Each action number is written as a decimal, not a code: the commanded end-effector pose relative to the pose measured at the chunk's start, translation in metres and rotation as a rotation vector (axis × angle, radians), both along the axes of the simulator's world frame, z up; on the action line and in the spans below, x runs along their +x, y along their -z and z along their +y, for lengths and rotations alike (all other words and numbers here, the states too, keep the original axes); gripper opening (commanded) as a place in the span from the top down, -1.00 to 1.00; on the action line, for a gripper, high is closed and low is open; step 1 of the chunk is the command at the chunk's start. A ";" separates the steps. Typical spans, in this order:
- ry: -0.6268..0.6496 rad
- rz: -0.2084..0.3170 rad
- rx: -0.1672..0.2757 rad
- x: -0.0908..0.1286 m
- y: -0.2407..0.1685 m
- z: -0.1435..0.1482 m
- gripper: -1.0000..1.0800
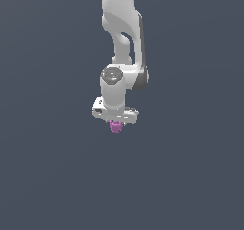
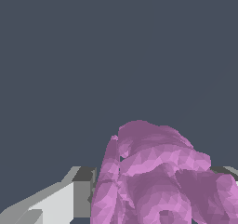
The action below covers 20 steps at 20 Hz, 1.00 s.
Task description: Pick up the object and move it to a goal position.
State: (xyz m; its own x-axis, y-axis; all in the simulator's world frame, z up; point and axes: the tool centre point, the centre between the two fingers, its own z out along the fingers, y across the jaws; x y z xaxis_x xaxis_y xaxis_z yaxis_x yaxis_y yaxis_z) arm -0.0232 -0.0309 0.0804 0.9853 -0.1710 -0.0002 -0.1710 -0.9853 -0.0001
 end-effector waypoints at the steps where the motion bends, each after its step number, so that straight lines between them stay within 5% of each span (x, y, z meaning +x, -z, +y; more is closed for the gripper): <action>1: 0.000 -0.001 0.000 -0.003 -0.013 -0.002 1.00; 20: 0.001 -0.001 0.001 -0.056 -0.195 -0.034 1.00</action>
State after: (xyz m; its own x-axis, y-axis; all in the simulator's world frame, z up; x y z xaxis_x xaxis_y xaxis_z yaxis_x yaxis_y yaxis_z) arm -0.0741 -0.0615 0.2577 0.9851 -0.1719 0.0007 -0.1719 -0.9851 -0.0011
